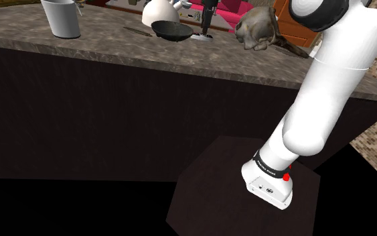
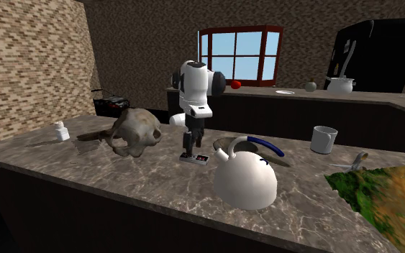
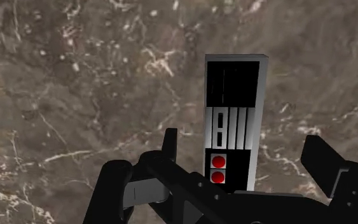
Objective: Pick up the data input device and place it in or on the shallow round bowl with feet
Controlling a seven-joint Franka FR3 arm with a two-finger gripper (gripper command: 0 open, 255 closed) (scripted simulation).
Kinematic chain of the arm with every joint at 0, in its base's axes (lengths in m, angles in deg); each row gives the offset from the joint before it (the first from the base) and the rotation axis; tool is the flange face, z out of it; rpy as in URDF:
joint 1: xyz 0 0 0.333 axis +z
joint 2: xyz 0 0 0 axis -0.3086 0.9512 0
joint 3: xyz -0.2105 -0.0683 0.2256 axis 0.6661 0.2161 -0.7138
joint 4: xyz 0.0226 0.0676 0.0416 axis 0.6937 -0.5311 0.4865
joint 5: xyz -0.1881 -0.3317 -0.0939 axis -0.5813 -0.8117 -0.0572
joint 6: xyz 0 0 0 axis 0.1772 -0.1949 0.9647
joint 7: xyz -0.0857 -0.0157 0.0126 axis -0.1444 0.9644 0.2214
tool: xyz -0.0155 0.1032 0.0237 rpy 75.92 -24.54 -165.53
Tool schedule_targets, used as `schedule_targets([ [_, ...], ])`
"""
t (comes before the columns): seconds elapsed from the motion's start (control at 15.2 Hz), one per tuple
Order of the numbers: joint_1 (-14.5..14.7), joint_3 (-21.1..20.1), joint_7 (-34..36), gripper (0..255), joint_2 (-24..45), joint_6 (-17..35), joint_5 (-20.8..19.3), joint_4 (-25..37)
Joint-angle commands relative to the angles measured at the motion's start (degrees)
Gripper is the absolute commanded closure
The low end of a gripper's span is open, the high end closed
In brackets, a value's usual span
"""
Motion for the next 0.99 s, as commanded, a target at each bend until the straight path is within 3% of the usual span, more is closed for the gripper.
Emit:
schedule_targets([
  [0.0,0.0,0.0,-0.3,0,0.2,1.3,0.1,-1.1],
  [0.26,0.0,-0.1,-0.3,0,0.1,4.1,0.0,-4.0],
  [0.73,0.0,-0.1,-0.3,0,0.1,4.1,0.0,-4.0],
  [0.79,0.0,-0.1,-0.3,255,0.1,4.1,0.0,-4.0],
  [0.92,0.0,-0.1,-0.3,255,0.1,4.1,0.0,-3.9],
])
